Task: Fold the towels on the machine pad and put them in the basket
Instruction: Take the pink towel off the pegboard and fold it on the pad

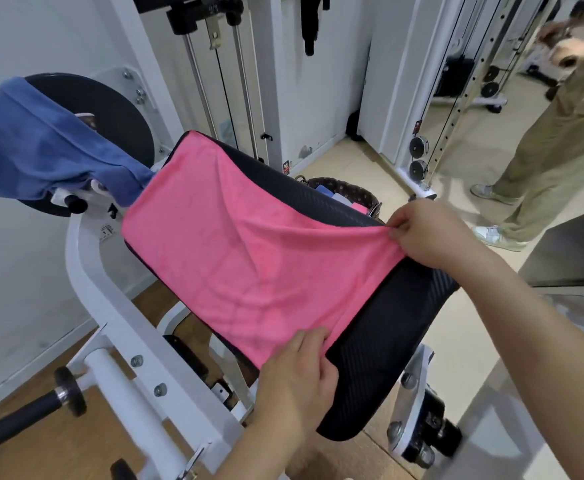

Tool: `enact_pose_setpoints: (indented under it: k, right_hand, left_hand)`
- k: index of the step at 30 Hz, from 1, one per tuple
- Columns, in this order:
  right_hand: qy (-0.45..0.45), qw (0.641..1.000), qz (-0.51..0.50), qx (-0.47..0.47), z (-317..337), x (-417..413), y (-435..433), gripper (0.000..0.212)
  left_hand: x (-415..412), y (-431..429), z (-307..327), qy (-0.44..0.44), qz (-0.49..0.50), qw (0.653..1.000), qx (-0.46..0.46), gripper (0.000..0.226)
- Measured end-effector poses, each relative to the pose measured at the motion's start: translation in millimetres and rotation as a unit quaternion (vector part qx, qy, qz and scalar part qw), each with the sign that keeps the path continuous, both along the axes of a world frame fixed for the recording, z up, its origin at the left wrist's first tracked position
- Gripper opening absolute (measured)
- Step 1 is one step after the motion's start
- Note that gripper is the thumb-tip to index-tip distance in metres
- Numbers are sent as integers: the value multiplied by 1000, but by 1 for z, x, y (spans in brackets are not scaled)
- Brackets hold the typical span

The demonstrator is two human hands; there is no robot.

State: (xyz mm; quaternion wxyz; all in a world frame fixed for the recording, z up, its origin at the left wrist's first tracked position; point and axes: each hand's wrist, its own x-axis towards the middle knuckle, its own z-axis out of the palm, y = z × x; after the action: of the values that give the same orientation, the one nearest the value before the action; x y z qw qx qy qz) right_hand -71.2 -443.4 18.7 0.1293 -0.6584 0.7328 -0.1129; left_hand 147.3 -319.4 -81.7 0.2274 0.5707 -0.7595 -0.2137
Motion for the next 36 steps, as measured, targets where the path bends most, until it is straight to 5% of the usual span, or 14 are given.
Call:
enact_pose_setpoints:
  k: [7,16,20,23,25,31,36]
  right_hand:
    - [59,993,-68,-73,-19,-16,17,25]
    - [107,986,-105,-71,-25,-27,29,30]
    - [101,978,70,-171,-28,-16,42,41]
    - [142,957,223,-117,-40,-14,58,30]
    - [184,943,266,-78,-45,-20,65,43]
    - [281,900,332,-28,-47,-23,82,69]
    - [265,907,325,-38,-33,-29,78,64]
  left_hand:
    - [-7,7,1,-28,-123,987,96,73]
    - [-8,20,-25,35,-169,979,104,53]
    - [-7,24,-31,49,-152,983,92,38]
    - [-11,29,-30,-77,-175,979,78,40]
    - [-11,32,-34,-113,-159,979,61,31]
    - [-1,36,-46,74,-36,992,96,2]
    - [9,37,-31,237,50,943,229,9]
